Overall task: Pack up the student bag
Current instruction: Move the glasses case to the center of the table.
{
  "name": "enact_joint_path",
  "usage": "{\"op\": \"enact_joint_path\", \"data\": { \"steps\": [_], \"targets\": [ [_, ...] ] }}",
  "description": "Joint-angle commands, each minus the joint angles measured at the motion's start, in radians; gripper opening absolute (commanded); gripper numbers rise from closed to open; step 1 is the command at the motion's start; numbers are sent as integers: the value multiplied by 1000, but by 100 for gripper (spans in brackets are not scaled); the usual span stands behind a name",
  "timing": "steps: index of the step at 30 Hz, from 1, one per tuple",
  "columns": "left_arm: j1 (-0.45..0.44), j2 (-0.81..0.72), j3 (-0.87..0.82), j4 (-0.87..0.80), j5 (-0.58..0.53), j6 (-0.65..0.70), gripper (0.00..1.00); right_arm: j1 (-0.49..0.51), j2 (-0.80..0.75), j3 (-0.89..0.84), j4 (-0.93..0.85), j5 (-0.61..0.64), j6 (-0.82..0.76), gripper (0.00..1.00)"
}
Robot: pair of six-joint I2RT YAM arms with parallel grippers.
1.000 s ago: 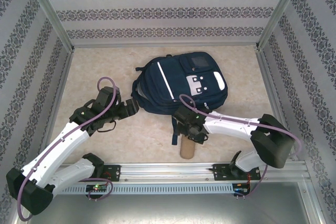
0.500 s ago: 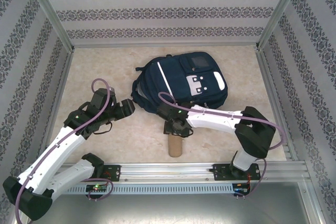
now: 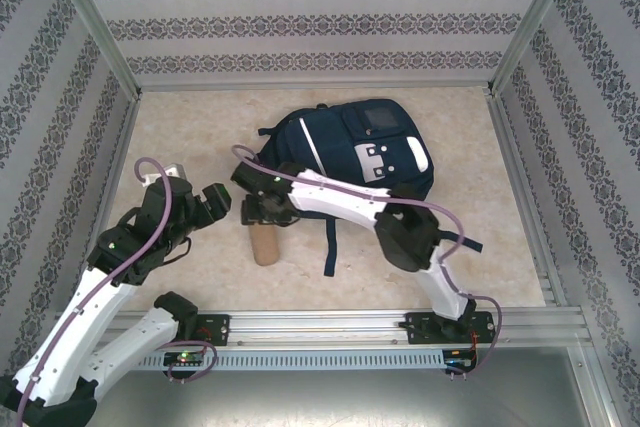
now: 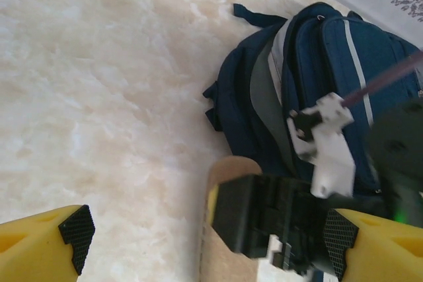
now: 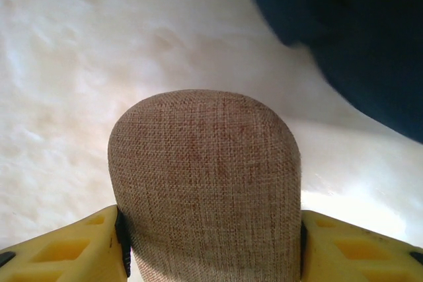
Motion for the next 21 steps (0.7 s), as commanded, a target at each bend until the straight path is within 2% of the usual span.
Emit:
{"op": "enact_joint_path", "data": {
  "steps": [1,7,13,15,21],
  "targets": [
    [12,-7,12,-85,-54,6,92,-6,94,128,-79,-43,-55,59],
    [12,-16,-13,-90,-43,-27,92,-39,180,223,-89,-61,-80,68],
    [13,-14,-41,-100,-20,-77,92,-48,109,236,-90,-20,-150,81],
    [12,-13,-48,-107,-17,-99,91,-57,70,235,-95,-11,-168,81],
    [12,11,-95,-72,32,-147,81,-98,-47,224,-131,36,-253,75]
  ]
}}
